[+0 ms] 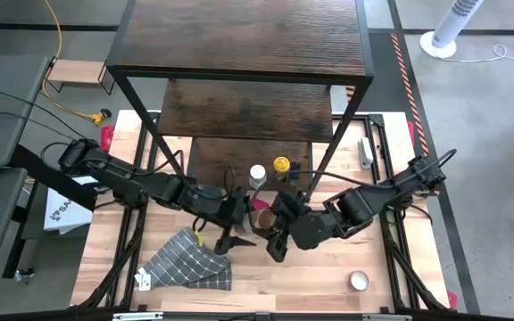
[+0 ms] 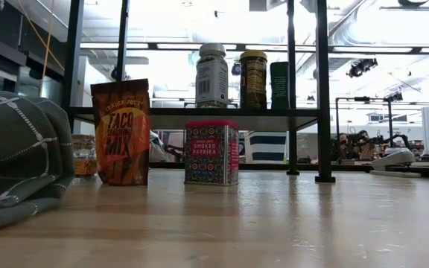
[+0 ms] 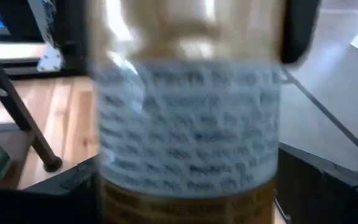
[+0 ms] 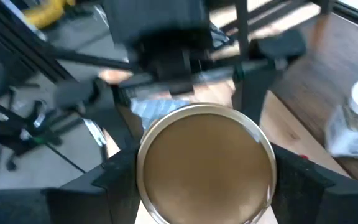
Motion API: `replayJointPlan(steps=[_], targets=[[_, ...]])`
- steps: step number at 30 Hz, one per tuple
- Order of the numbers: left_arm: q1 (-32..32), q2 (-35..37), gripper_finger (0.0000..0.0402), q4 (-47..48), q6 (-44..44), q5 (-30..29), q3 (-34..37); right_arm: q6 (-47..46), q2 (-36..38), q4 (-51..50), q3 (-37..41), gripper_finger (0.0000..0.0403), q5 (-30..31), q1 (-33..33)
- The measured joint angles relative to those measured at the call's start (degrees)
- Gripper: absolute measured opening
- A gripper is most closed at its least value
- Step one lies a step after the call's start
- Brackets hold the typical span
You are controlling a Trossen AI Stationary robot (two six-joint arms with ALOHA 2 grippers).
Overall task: Shelf spices
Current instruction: Put the gold seasoning bottle on the shelf
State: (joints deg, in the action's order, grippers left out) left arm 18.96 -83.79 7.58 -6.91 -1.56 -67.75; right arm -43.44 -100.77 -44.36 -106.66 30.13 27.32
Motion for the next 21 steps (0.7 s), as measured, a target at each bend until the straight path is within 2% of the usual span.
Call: replayJointPlan(steps=[4, 6, 8, 9, 11, 13, 17, 19, 21], targets=[[0.10, 0.10, 0.0345, 2.06, 0.70, 0.22, 0.00, 1.11, -0.40, -0.49, -0.01, 0.0259, -0.26, -0.40], [0.40, 0.37, 0.0317, 2.95, 1.54, -0.56, 0.02, 2.20, -0.57, -0.47, -0.01, 0.0259, -0.42, -0.47], [0.58, 0.80, 0.0268, 3.68, 0.69, -1.25, 0.02, 2.41, -0.61, -0.09, -0.01, 0.0259, -1.68, -0.47], [0.61, 1.09, 0.0256, 4.19, -0.08, -1.10, 0.02, 2.24, -0.54, 0.09, -0.01, 0.0259, -2.22, -0.49], [0.61, 2.02, 0.0258, 5.12, -1.81, -0.99, 0.02, 2.14, -0.32, 0.64, -0.04, 0.0259, -4.41, -0.78], [0.50, 3.08, 0.0258, 5.64, -2.98, -0.96, 0.02, 2.39, 0.05, 0.82, -0.11, 0.0281, -5.81, -1.01], [0.61, 5.09, 0.0258, 7.17, -5.25, -3.02, 0.09, 4.76, 0.29, -1.44, -1.75, 0.0360, -6.55, -0.97], [1.20, 5.93, 0.0258, 9.44, -7.53, -6.62, 0.09, 4.89, 0.29, -4.21, -2.93, 0.0382, -5.54, -1.52], [2.06, 6.64, 0.0258, 11.92, -9.34, -11.76, 0.11, 4.85, 0.29, -8.07, -4.03, 0.0391, -2.03, -1.96]])
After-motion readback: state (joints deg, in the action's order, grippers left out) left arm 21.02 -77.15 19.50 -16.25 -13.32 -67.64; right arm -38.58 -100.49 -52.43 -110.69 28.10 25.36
